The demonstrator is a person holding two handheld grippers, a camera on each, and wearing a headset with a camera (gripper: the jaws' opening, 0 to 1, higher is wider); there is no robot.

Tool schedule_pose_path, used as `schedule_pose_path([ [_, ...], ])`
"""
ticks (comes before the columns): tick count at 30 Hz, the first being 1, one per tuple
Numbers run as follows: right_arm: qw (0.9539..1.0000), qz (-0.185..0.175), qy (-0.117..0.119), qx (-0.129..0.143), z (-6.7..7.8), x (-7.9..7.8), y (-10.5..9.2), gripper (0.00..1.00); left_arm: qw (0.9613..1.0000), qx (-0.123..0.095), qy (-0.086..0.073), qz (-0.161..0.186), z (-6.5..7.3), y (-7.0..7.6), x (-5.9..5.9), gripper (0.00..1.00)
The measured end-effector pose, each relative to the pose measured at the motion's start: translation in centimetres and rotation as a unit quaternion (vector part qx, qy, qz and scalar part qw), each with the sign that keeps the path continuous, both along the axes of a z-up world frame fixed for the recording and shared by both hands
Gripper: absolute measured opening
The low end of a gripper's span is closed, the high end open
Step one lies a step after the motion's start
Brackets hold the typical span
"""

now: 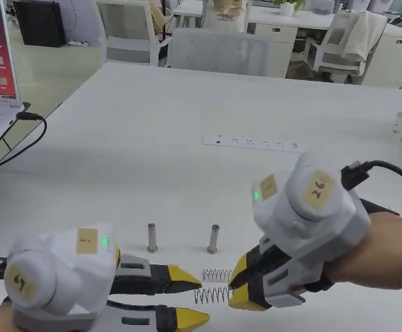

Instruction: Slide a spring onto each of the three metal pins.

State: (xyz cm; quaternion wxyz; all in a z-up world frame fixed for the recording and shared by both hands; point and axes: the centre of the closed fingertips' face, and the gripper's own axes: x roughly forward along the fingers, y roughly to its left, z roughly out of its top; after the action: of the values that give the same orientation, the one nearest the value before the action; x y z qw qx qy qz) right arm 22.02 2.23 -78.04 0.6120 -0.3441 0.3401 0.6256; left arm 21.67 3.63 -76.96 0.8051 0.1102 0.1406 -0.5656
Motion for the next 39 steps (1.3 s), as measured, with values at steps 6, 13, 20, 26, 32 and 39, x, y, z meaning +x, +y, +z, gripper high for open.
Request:
schedule_pose_path([
  [6,1.0,0.005,0.003,-0.005,-0.1,-0.3,0.0,0.08,0.9999,0.01,-0.004,-0.003,-0.2,0.0,0.0,0.06],
  [13,0.9999,0.012,0.002,-0.009,-0.1,-0.6,0.0,0.08,0.9995,0.026,-0.014,-0.007,-0.5,0.0,-0.2,0.03],
  [20,0.9999,0.01,0.004,-0.001,0.6,-0.7,0.2,0.08,0.9991,0.037,-0.019,-0.01,-0.8,0.1,-0.1,0.03],
  [26,0.9999,0.009,0.003,0.013,1.7,-0.8,0.8,0.08,0.9989,0.041,-0.022,-0.01,-0.9,0.2,0.0,0.03],
  [32,0.9995,0.013,0.0,0.027,2.8,-0.9,1.5,0.08,0.9988,0.038,-0.028,-0.012,-0.7,0.1,0.0,0.02],
  [39,0.9994,0.017,-0.001,0.032,3.3,-1.1,2.0,0.08,0.9985,0.034,-0.04,-0.015,-0.5,0.0,0.0,0.02],
])
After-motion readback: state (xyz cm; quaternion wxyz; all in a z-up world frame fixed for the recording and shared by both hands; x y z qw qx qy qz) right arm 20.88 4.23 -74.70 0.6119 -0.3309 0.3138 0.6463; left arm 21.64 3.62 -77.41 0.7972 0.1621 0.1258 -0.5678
